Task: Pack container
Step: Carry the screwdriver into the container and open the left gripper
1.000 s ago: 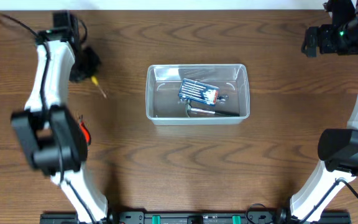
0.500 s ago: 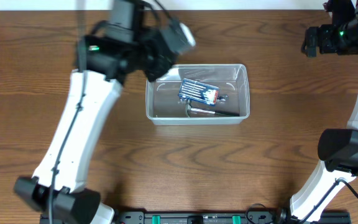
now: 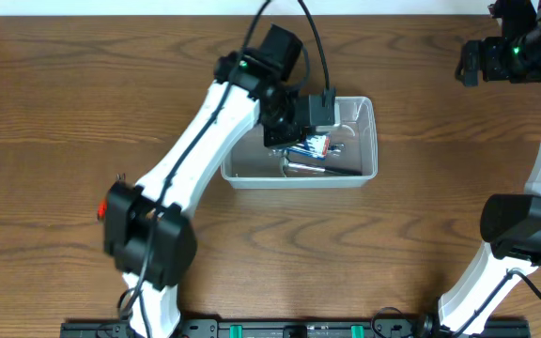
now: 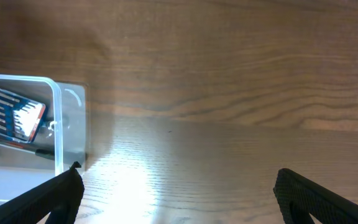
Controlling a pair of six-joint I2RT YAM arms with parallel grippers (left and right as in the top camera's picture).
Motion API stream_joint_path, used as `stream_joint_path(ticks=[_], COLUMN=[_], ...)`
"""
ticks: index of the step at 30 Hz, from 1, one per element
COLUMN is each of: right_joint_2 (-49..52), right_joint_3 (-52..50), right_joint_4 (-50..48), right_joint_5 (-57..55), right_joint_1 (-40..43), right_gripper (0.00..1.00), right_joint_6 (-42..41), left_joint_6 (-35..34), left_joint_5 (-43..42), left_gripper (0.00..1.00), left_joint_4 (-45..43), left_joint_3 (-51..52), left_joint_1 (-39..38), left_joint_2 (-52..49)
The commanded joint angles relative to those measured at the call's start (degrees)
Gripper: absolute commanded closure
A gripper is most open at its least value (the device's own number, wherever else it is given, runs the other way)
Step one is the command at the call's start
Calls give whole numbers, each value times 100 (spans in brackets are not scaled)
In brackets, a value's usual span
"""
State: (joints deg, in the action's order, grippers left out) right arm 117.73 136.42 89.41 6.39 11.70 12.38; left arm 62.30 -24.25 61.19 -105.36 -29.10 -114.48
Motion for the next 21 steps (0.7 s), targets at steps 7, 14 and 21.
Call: stream_joint_path(ticks=[7,14,21], right_joint_2=[-68,-68,-68], right_joint_3=[-31,-31,-31], right_joint_4=[20,24,44], right_joint_5=[-17,-17,-17], right_joint_1=[-4,-4,-4], right_gripper=[1,1,1], right_joint_6=[57,57,57], left_joint_6=[151,151,81], left_joint_5=[221,247,245], left_gripper=[94,83,51], left_joint_4=[634,649,695], left_joint_3=[52,57,57], left_joint_1=[9,9,9], left_joint_2=[-1045,-1134,-1134])
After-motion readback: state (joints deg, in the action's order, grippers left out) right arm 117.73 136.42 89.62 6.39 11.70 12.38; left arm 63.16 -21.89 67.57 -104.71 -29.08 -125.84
